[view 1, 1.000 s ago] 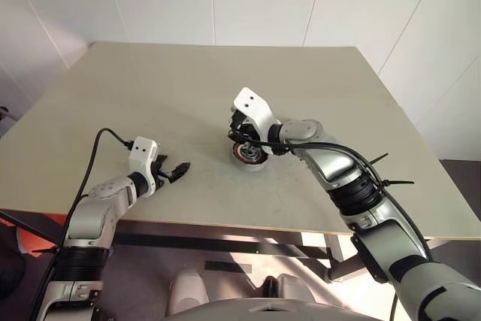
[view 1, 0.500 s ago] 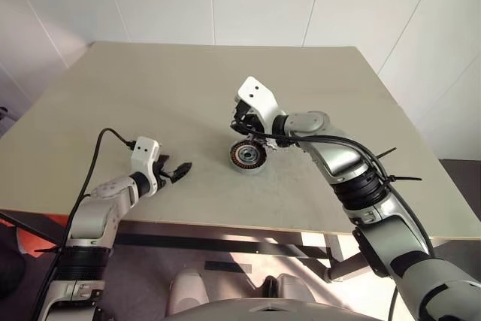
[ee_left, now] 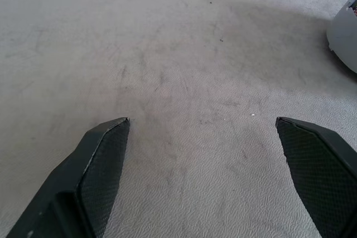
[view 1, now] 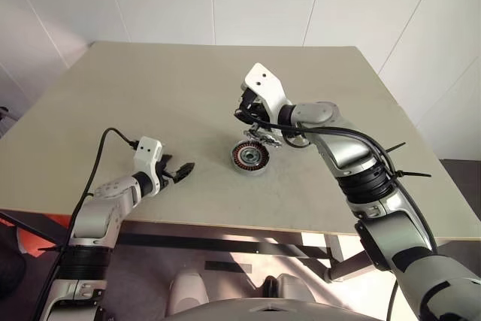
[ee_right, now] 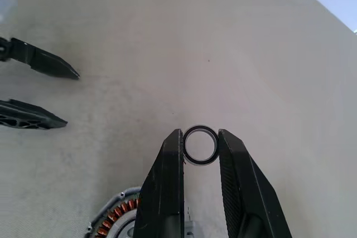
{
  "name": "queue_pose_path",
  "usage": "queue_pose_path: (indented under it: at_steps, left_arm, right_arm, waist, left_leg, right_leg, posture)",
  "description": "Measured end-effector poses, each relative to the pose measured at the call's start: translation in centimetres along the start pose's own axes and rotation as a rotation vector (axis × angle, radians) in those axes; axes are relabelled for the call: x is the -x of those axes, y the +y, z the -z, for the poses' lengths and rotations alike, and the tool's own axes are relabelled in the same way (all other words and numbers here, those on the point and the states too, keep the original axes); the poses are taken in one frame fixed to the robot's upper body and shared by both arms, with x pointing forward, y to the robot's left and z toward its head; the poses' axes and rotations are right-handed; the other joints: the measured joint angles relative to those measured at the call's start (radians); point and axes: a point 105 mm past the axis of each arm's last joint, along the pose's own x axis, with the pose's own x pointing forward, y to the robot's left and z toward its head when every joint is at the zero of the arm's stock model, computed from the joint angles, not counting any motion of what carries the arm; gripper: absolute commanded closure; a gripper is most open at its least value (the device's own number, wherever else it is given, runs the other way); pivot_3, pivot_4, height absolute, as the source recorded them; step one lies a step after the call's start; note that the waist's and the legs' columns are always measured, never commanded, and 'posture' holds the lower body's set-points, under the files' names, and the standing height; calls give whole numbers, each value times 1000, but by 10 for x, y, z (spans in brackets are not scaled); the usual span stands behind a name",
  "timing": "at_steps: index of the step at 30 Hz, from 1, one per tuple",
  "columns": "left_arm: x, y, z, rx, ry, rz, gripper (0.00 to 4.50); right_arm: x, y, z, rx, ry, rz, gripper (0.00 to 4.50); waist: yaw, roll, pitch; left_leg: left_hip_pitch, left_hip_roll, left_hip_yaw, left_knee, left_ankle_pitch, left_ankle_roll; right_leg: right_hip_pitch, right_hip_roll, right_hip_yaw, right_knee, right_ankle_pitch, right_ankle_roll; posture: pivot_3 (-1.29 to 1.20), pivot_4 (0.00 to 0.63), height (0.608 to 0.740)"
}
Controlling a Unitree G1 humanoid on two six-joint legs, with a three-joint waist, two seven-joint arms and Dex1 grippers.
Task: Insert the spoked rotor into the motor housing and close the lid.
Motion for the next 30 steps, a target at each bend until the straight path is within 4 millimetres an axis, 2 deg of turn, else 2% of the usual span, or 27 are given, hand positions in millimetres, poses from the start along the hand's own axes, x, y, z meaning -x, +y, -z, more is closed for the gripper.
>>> queue_pose_path:
  at_steps: [3, 9, 11, 13, 23, 27, 30]
  left_arm:
    - [-1, -1, 0, 0, -3, 4, 68]
    - [-1, -2, 2, 0, -3, 5, 68]
    - [-1, -2, 2, 1, -1, 5, 68]
    - [-1, -2, 2, 2, -2, 7, 68]
    - [-2, -3, 3, 4, 2, 18, 68]
    - [-2, -2, 3, 2, 4, 18, 68]
    - [-2, -2, 3, 0, 5, 18, 68]
  right_arm:
    - [10, 2, -1, 10, 6, -13, 3926]
    - [46, 1, 35, -39, 123, -24, 3926]
    - [54, 1, 38, -37, 146, -24, 3926]
    - [62, 9, 40, -41, 154, -58, 3926]
    - [70, 26, 57, -104, 202, -112, 3926]
    - [64, 24, 62, -134, 204, -92, 3926]
    - [55, 31, 66, -155, 205, -110, 3926]
  waist:
    - [3, 0, 0]
    - [5, 0, 0]
    - [3, 1, 0]
    - [2, 1, 0]
    - [3, 1, 0]
    - [2, 1, 0]
    - [2, 1, 0]
  left_leg:
    - [0, 0, 0, 0, 0, 0]
    - [1, 0, 0, 0, 0, 0]
    - [3, 0, 0, 0, 0, 0]
    - [4, 0, 0, 0, 0, 1]
    - [7, -1, 1, 0, -2, 3]
    - [7, -1, 1, 0, -2, 3]
    - [7, -1, 1, 0, -2, 3]
  right_leg:
    - [1, 0, 0, 0, 0, 0]
    - [2, 0, 1, 0, 0, 0]
    - [2, 0, 2, 0, 0, 0]
    - [2, 1, 3, 1, 0, 0]
    - [4, 1, 10, 1, -1, 2]
    - [4, 1, 10, 1, -1, 1]
    - [4, 1, 10, 1, -1, 2]
  posture:
    - [0, 0, 740]
    - [0, 0, 740]
    - [0, 0, 740]
    - [0, 0, 740]
    - [0, 0, 740]
    - [0, 0, 740]
    - [0, 0, 740]
